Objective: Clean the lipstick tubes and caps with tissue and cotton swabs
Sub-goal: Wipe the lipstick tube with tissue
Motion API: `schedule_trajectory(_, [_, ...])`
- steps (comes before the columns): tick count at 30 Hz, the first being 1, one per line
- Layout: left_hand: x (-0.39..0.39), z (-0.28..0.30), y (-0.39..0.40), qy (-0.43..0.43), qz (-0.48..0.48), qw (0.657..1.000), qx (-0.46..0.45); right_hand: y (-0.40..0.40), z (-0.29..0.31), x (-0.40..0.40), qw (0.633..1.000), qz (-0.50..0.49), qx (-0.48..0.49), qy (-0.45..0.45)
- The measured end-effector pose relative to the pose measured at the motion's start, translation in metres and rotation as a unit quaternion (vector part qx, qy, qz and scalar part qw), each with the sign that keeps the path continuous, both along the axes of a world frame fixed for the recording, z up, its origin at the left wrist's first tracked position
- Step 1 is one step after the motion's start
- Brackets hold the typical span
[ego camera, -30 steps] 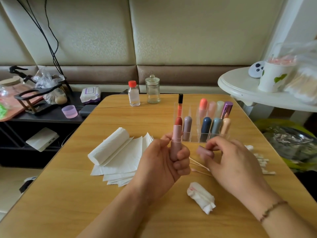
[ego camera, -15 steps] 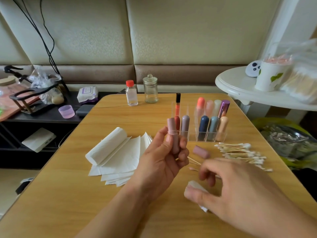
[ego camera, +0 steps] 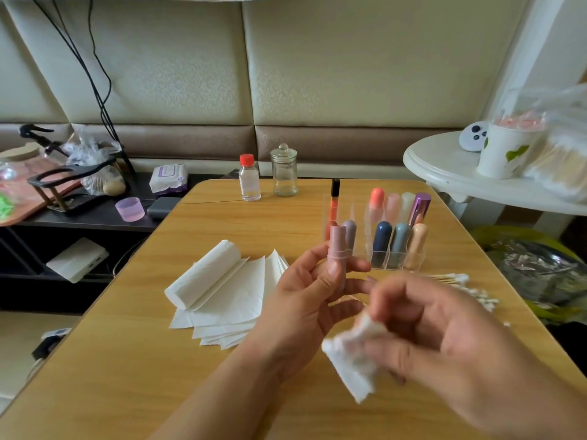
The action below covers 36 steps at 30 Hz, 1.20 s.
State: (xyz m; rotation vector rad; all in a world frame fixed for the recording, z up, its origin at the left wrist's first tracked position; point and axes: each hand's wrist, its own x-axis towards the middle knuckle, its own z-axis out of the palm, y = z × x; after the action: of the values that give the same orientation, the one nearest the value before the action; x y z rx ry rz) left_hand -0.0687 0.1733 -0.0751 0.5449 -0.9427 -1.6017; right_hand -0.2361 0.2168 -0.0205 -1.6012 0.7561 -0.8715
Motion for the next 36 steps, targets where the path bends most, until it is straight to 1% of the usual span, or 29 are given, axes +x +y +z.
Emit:
schedule_trajectory(1, [0.0, 0.0, 0.001, -0.002, 0.004, 1.0, 0.003, -0.005, 0.002, 0.002, 0.997, -0.032, 0.006, -0.071])
schedule_trajectory(2, [-0.001, 0.001, 0.001, -0.006, 0.005, 1.0, 0.004, -0.011, 0.0, 0.006, 0.991, -0.082, -0.012, -0.108])
schedule_trajectory(4, [-0.003, 0.003, 0.003, -0.019, -0.005, 1.0, -0.016, -0.022, -0.006, 0.015, 0.976, -0.169, -0.082, -0.11])
schedule_trajectory(5, [-0.003, 0.003, 0.004, -0.021, -0.009, 0.999, -0.028, -0.026, -0.013, 0.018, 0.97, -0.192, -0.11, -0.103])
schedule_trajectory(7, [-0.004, 0.002, 0.004, -0.024, -0.005, 0.999, -0.036, -0.029, -0.023, 0.024, 0.959, -0.231, -0.126, -0.102])
schedule_trajectory(9, [-0.005, -0.002, 0.002, -0.025, 0.001, 0.999, -0.04, -0.03, -0.029, 0.027, 0.951, -0.264, -0.122, -0.099])
schedule_trajectory(14, [-0.01, -0.008, 0.002, -0.056, 0.032, 0.996, -0.058, -0.029, -0.04, 0.035, 0.943, -0.304, -0.096, -0.091])
schedule_trajectory(19, [-0.006, -0.01, -0.001, -0.11, 0.088, 0.986, -0.087, -0.026, -0.039, 0.038, 0.961, -0.247, -0.03, -0.119])
schedule_trajectory(21, [-0.006, -0.006, 0.001, -0.143, 0.12, 0.978, -0.09, -0.028, -0.039, 0.035, 0.957, -0.256, -0.038, -0.128])
schedule_trajectory(22, [-0.007, -0.005, 0.003, -0.156, 0.148, 0.973, -0.09, -0.03, -0.039, 0.034, 0.952, -0.274, -0.057, -0.12])
schedule_trajectory(24, [-0.01, -0.002, 0.007, -0.17, 0.248, 0.95, -0.08, -0.033, -0.042, 0.028, 0.934, -0.329, -0.127, -0.063])
schedule_trajectory(25, [-0.01, -0.001, 0.011, -0.172, 0.287, 0.938, -0.093, -0.035, -0.044, 0.026, 0.92, -0.351, -0.17, -0.031])
schedule_trajectory(26, [-0.011, -0.001, 0.015, -0.185, 0.32, 0.921, -0.125, -0.036, -0.046, 0.025, 0.906, -0.366, -0.213, -0.006])
schedule_trajectory(28, [-0.014, -0.002, 0.022, -0.221, 0.347, 0.891, -0.19, -0.039, -0.048, 0.023, 0.875, -0.383, -0.296, 0.03])
schedule_trajectory(29, [-0.016, -0.001, 0.025, -0.229, 0.344, 0.887, -0.205, -0.04, -0.049, 0.022, 0.857, -0.388, -0.336, 0.045])
schedule_trajectory(30, [-0.018, 0.001, 0.027, -0.231, 0.327, 0.893, -0.206, -0.04, -0.049, 0.021, 0.837, -0.392, -0.377, 0.063])
schedule_trajectory(32, [-0.021, 0.003, 0.024, -0.22, 0.281, 0.92, -0.165, -0.039, -0.049, 0.021, 0.794, -0.393, -0.454, 0.097])
schedule_trajectory(33, [-0.02, 0.004, 0.022, -0.214, 0.263, 0.93, -0.141, -0.038, -0.05, 0.021, 0.78, -0.387, -0.481, 0.106])
schedule_trajectory(36, [-0.013, 0.0, 0.016, -0.172, 0.211, 0.956, -0.108, -0.036, -0.053, 0.023, 0.765, -0.363, -0.521, 0.105])
